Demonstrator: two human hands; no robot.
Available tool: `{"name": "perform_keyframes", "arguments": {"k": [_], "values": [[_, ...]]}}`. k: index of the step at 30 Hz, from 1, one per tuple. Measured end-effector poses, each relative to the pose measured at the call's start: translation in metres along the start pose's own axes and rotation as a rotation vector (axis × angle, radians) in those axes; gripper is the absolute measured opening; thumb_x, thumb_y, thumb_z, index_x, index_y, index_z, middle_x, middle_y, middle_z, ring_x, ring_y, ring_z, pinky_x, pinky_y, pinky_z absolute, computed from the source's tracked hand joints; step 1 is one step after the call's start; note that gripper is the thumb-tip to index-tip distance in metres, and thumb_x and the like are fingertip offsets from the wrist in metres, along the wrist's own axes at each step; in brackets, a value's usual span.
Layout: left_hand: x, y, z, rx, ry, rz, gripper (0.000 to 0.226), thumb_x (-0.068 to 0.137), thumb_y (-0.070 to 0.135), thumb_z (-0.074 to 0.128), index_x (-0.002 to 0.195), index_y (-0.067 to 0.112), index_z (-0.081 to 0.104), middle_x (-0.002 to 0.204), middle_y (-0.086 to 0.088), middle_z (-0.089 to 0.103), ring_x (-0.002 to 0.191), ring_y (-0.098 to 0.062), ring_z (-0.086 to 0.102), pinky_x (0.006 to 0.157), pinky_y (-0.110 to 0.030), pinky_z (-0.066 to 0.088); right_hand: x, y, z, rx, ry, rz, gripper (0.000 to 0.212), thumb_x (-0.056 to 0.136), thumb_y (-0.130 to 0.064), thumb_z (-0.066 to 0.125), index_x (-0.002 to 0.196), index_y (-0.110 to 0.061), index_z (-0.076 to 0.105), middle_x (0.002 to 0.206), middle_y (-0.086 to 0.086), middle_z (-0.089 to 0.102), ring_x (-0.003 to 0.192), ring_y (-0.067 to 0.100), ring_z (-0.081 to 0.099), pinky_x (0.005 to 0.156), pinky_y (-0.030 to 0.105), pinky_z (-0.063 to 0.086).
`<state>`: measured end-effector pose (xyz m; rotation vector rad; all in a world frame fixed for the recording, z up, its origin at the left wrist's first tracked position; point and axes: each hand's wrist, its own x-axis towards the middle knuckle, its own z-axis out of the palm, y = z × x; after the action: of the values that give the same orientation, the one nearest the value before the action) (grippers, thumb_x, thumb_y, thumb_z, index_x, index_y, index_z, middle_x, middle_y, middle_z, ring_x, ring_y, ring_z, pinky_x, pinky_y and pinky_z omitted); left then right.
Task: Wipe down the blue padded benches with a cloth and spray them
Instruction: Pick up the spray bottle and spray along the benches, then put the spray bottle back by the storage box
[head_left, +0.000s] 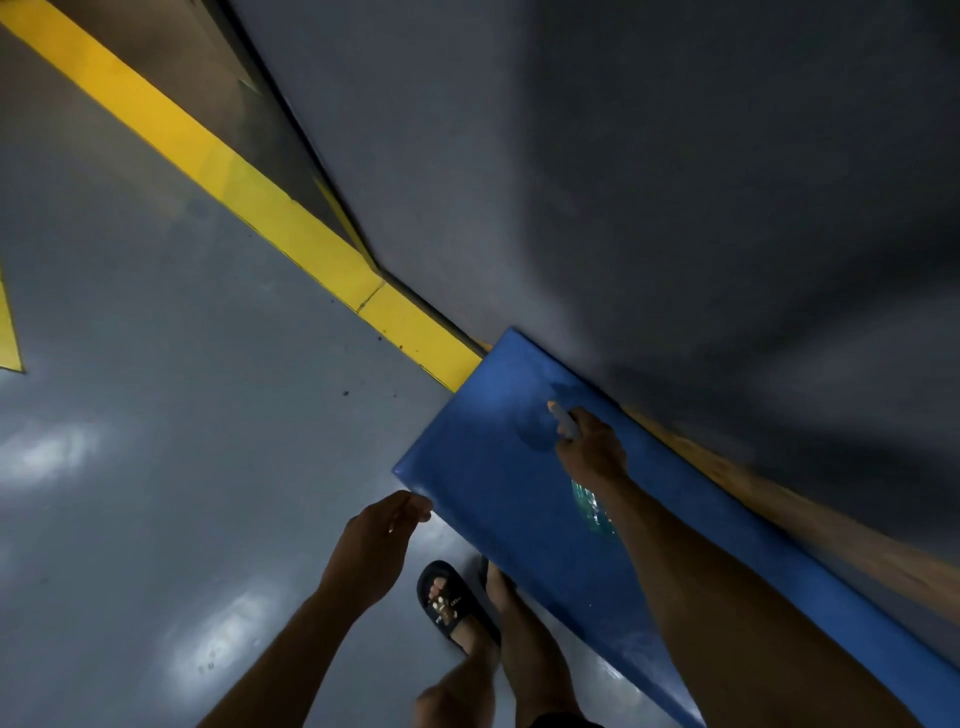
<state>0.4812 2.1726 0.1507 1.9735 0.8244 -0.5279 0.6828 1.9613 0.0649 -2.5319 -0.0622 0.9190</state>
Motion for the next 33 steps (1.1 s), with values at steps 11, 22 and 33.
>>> {"name": "perform_keyframes", "arguments": {"k": [11, 22, 33], "values": [[-0.026, 0.045, -0.012, -0.040, -0.021, 0.121, 0.026, 0.101, 0.037, 0.047, 0.090, 0.033, 0.070, 0.090, 0.017, 0.072, 0.091, 0.001, 0.065, 0.081, -0.021, 0.047, -0.093, 0.024, -0.030, 0.393, -0.027, -0.005, 0.032, 0.078, -0.016, 0.062, 0.091, -0.045, 0.057, 0.101, -0.012, 0.069, 0.090, 0.006, 0.066, 0.070, 0.033, 0.056], [-0.085, 0.182, -0.005, -0.226, -0.202, 0.480, 0.046, 0.087, 0.064, 0.051, 0.082, 0.023, 0.071, 0.073, -0.003, 0.072, 0.071, -0.012, 0.065, 0.078, -0.034, 0.051, -0.242, -0.007, -0.132, 0.571, 0.043, -0.289, 0.034, 0.078, 0.003, 0.064, 0.060, -0.025, 0.059, 0.053, -0.011, 0.040, 0.051, 0.003, 0.036, 0.051, 0.026, 0.026], [-0.187, 0.288, 0.084, -0.050, -0.589, 0.638, 0.053, 0.098, 0.053, 0.044, 0.057, 0.025, 0.061, 0.069, -0.015, 0.067, 0.090, -0.024, 0.071, 0.082, -0.036, 0.051, -0.368, 0.078, -0.220, 0.688, 0.255, -0.290, 0.024, 0.071, -0.005, 0.058, 0.060, -0.018, 0.042, 0.057, -0.011, 0.037, 0.055, 0.003, 0.036, 0.055, 0.026, 0.028]]}}
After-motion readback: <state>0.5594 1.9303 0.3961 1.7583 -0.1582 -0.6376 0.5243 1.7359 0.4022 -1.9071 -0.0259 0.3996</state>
